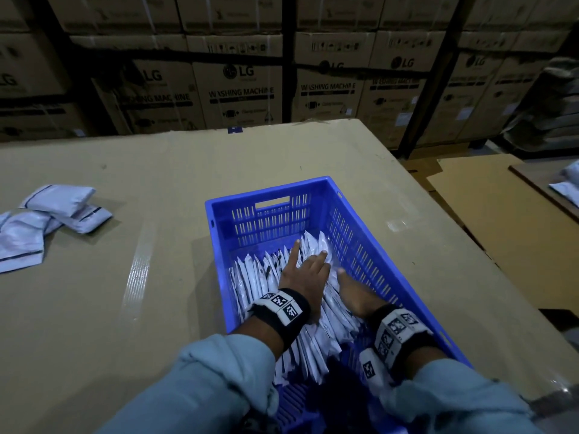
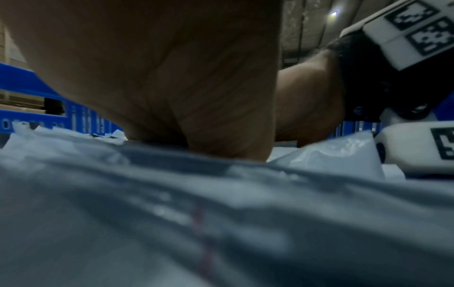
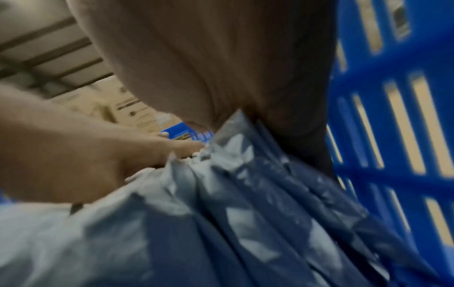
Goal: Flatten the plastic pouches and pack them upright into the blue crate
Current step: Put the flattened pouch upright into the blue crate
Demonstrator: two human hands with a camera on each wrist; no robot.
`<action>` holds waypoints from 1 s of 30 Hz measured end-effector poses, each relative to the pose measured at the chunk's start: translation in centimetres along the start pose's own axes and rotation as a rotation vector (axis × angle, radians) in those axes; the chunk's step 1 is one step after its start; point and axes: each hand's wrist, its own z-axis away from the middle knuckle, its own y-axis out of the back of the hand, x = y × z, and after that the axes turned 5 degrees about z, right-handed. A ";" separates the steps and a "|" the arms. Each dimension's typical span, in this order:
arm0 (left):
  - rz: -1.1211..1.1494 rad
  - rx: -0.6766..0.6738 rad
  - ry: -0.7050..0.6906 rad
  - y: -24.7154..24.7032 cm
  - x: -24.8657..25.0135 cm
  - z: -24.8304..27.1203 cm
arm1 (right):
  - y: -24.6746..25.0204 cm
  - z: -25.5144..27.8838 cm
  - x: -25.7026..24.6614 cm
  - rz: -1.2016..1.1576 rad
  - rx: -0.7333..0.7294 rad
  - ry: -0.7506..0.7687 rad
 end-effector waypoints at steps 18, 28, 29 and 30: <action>0.818 0.407 0.049 12.5 -8.0 10.2 | 0.8 2.5 -2.5 0.986 0.301 0.190; 1.070 0.829 0.217 7.8 -18.4 22.3 | -0.1 8.6 -9.0 1.076 0.443 0.340; 1.079 0.863 0.228 7.5 -19.0 23.6 | -0.7 9.7 -10.1 1.058 0.459 0.362; 1.093 0.893 0.234 7.3 -19.6 24.9 | -1.5 11.0 -11.3 1.050 0.479 0.391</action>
